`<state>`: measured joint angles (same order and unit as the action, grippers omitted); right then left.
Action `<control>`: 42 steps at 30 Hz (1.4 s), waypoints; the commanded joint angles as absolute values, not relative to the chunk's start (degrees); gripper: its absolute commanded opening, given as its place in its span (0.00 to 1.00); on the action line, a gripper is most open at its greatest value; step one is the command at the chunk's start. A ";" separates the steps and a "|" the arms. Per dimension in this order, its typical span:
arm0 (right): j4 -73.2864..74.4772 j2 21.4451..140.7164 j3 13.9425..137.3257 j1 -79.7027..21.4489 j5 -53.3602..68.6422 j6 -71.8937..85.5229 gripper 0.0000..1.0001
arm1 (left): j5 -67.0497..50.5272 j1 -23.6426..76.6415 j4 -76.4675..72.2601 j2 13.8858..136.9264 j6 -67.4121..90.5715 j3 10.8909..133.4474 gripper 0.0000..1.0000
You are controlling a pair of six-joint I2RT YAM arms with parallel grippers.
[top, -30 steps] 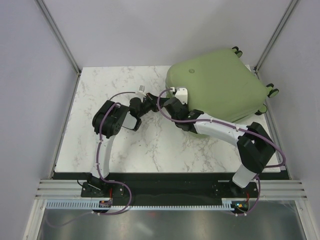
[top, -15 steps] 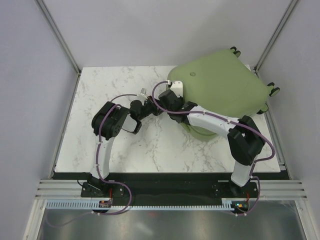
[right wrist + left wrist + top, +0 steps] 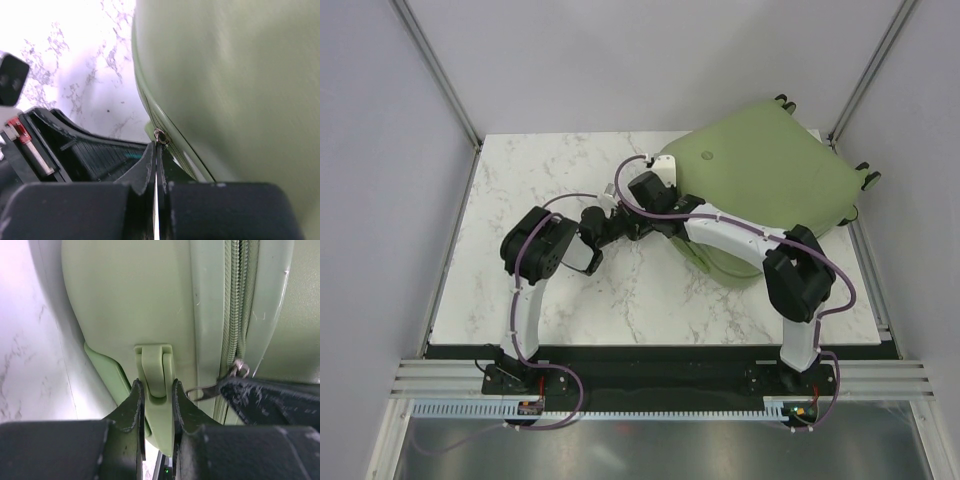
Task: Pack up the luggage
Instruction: Zip the luggage at the center of the board.
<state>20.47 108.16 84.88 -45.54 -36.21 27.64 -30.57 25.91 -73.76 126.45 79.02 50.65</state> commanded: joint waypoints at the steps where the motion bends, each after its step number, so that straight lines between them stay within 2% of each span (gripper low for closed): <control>1: 11.69 108.45 91.49 -46.49 -35.60 27.34 0.00 | -41.57 30.76 -95.27 122.35 74.01 48.35 0.02; 42: 18.81 117.16 106.43 -44.91 -32.61 20.48 0.00 | -46.23 36.56 -95.27 113.91 66.36 39.29 0.02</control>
<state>32.23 116.95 100.25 -45.95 -32.16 21.43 -29.56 30.26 -71.48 118.56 73.80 41.21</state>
